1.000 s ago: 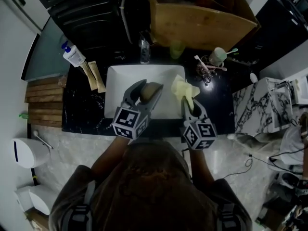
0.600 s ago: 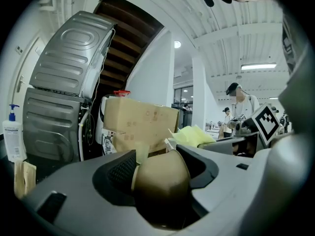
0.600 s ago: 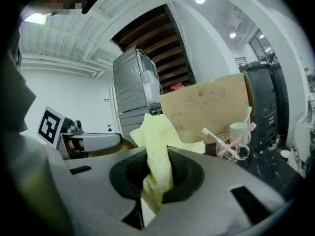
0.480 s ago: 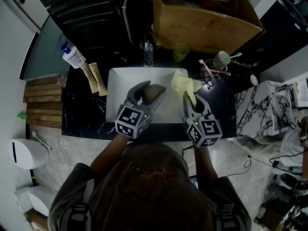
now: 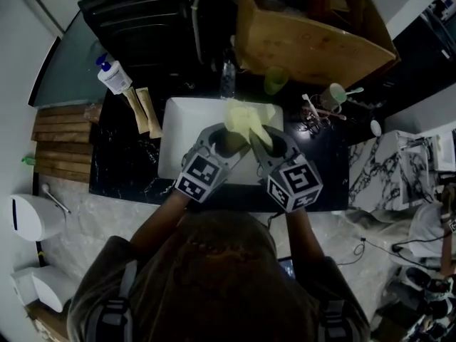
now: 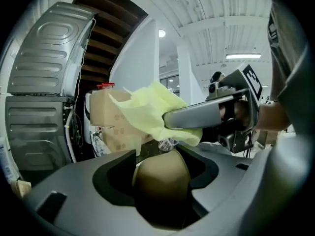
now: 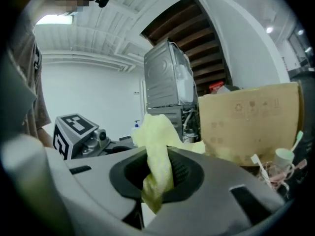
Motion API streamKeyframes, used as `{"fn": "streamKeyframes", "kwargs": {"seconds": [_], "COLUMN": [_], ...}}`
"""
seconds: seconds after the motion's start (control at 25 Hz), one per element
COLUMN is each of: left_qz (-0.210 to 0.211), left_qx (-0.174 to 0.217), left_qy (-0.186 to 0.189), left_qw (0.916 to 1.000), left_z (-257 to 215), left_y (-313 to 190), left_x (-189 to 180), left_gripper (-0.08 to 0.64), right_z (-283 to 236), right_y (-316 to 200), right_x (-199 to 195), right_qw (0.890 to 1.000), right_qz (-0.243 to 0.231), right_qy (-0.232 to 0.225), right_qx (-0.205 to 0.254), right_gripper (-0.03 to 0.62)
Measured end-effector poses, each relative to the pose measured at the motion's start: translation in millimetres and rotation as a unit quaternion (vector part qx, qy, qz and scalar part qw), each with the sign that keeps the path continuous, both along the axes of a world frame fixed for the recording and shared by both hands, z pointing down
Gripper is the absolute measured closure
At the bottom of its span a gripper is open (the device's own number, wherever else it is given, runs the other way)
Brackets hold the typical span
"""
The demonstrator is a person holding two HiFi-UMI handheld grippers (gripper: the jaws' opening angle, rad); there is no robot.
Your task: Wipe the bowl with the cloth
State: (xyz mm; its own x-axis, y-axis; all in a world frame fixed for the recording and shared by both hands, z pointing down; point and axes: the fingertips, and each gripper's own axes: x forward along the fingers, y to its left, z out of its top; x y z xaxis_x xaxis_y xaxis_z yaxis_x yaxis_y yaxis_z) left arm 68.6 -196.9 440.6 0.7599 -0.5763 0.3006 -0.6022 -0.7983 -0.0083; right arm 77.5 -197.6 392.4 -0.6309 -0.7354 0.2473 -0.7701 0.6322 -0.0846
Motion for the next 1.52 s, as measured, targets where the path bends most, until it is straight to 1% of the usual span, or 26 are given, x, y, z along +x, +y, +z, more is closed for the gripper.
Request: {"fn": "streamKeyframes", "kwargs": {"seconds": [0.08, 0.16, 0.28, 0.52, 0.8, 1.28, 1.52], "left_qz": [0.011, 0.022, 0.03, 0.031, 0.037, 0.035, 0.037], "left_qx": [0.003, 0.007, 0.01, 0.007, 0.005, 0.001, 0.005], "left_qy": [0.0, 0.007, 0.008, 0.012, 0.018, 0.029, 0.022], "left_qw": [0.9999, 0.9997, 0.9995, 0.9994, 0.9992, 0.999, 0.999], "left_z": [-1, -5, -7, -8, -9, -14, -13], "left_y": [2, 5, 6, 5, 7, 7, 9], "left_x": [0, 1, 2, -2, 0, -4, -5], "left_gripper": [0.298, 0.298, 0.298, 0.298, 0.299, 0.299, 0.299], "right_z": [2, 6, 10, 12, 14, 11, 13], "right_y": [2, 4, 4, 5, 5, 1, 0], "right_x": [-14, -23, -28, -37, -35, -32, -32], "right_qw": [0.999, 0.997, 0.996, 0.992, 0.99, 0.991, 0.992], "right_qz": [-0.04, -0.068, -0.087, -0.115, -0.13, -0.119, -0.116], "right_qy": [0.008, 0.007, 0.004, 0.002, 0.001, -0.011, -0.011], "right_qx": [-0.011, -0.025, -0.038, -0.049, -0.058, -0.054, -0.057], "right_gripper": [0.554, 0.554, 0.554, 0.554, 0.554, 0.552, 0.552]}}
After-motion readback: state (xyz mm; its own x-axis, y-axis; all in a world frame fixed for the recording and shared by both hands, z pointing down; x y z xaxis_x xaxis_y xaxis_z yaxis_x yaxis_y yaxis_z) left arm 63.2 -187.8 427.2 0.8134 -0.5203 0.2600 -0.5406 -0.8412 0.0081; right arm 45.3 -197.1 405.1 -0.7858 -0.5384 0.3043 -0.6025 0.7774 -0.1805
